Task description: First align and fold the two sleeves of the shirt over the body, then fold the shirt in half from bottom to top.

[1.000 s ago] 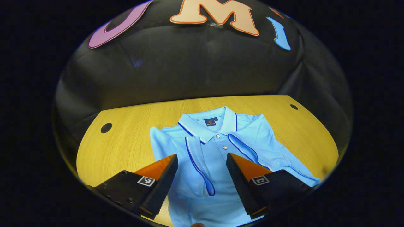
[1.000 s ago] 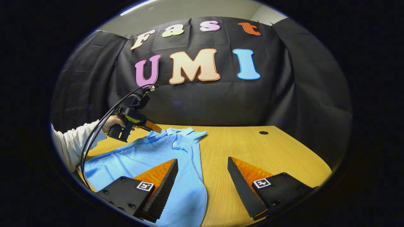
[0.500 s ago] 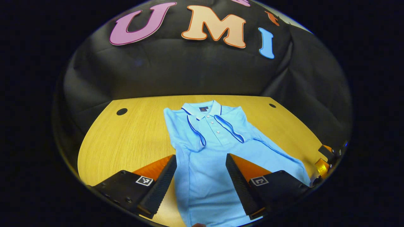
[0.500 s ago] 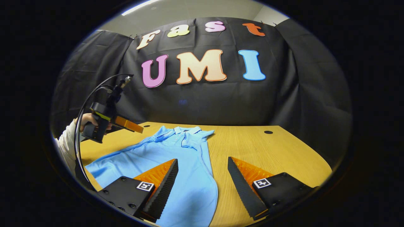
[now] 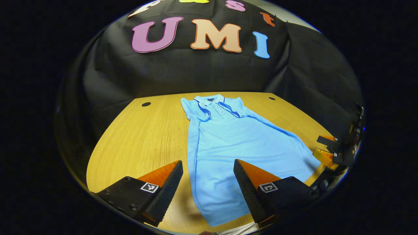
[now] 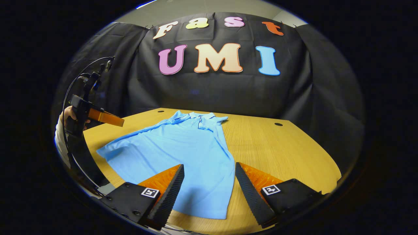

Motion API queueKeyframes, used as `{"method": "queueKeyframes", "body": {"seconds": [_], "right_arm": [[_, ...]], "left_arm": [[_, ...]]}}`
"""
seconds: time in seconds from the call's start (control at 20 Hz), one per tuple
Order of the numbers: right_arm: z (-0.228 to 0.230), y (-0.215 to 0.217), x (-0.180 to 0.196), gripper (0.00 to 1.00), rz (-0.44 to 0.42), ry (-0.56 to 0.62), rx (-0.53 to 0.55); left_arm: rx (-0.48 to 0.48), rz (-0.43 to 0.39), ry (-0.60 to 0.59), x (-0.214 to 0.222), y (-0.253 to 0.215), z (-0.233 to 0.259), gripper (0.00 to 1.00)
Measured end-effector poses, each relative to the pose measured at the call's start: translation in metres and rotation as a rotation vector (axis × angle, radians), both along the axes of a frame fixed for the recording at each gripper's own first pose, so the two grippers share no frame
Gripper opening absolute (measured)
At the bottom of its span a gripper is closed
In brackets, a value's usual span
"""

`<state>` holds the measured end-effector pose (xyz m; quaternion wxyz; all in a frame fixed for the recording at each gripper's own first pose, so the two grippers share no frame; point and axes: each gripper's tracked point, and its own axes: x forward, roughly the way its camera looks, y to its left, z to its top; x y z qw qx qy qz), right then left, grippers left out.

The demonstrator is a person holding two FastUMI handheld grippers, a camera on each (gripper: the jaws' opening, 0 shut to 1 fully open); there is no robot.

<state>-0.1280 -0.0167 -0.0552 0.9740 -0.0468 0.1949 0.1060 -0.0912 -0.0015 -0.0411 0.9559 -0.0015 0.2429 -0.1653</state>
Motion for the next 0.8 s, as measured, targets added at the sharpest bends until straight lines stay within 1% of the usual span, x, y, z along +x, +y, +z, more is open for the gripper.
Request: {"method": "queueKeyframes", "body": {"seconds": [0.05, 0.2, 0.35, 0.5, 0.65, 0.8], "right_arm": [[-0.004, 0.001, -0.008, 0.98, 0.004, 0.012, 0.001], [-0.017, 0.004, -0.023, 0.98, 0.018, 0.047, -0.024], [-0.026, 0.002, -0.031, 0.98, 0.027, 0.071, -0.063], [-0.037, 0.002, -0.034, 0.97, 0.041, 0.083, -0.104], [-0.038, 0.003, -0.035, 0.97, 0.038, 0.088, -0.093], [-0.041, 0.003, -0.036, 0.97, 0.029, 0.11, -0.042]], "left_arm": [[0.002, -0.009, 0.015, -0.014, -0.003, -0.009, 0.95], [-0.012, -0.019, 0.041, -0.042, -0.005, -0.03, 0.95], [-0.043, -0.028, 0.078, -0.06, -0.011, -0.05, 0.95], [-0.031, -0.03, 0.088, -0.067, -0.007, -0.059, 0.96], [-0.012, -0.027, 0.081, -0.067, -0.008, -0.062, 0.96], [0.042, -0.015, 0.068, -0.067, -0.006, -0.066, 0.96]]}}
